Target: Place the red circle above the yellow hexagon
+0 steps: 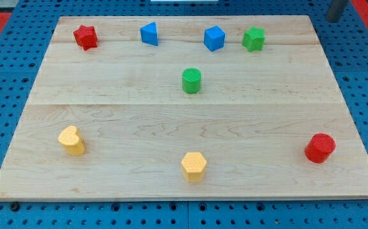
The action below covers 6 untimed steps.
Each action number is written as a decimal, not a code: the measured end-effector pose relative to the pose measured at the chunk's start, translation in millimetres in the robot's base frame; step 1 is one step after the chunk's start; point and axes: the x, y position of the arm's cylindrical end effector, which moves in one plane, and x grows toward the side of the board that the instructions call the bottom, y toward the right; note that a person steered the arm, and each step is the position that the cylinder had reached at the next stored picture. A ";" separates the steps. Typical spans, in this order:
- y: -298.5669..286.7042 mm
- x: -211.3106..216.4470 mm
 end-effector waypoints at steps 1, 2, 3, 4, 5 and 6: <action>-0.4 7.6; -4.4 45.0; -36.4 63.9; -96.6 75.3; -105.3 69.4; -87.2 137.2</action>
